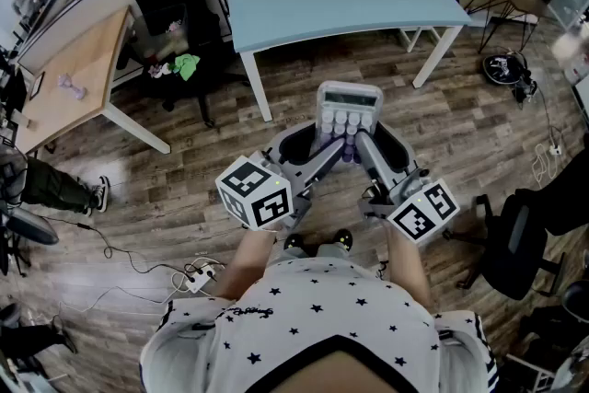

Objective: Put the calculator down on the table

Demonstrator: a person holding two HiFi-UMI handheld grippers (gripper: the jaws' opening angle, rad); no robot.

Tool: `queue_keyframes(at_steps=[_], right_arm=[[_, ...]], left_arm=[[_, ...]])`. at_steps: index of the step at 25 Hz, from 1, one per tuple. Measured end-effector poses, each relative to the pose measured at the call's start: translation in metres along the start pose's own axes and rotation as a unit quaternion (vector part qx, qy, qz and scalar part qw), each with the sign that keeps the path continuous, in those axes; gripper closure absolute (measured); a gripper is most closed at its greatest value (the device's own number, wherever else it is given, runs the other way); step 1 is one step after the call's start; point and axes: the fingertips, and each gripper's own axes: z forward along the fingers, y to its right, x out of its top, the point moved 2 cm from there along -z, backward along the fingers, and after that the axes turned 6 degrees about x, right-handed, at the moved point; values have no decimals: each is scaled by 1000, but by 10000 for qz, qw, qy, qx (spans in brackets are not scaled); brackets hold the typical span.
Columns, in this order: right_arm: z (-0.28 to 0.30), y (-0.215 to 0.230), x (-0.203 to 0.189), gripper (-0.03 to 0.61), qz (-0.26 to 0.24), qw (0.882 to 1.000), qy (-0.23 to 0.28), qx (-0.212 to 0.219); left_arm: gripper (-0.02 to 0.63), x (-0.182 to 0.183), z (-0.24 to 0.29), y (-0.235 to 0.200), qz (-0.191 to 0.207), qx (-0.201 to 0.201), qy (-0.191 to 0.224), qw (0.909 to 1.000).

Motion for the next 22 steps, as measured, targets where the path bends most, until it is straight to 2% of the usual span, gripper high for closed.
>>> queue_keyframes(at_steps=[10,22], right_arm=[[1,5,-1,451,133,9998,8,176],[25,19,-2,451,367,9963,-181,754]], left_arm=[[402,0,2,0,44,202,62,9998],[400,7,4,-14,35,862,251,9960]])
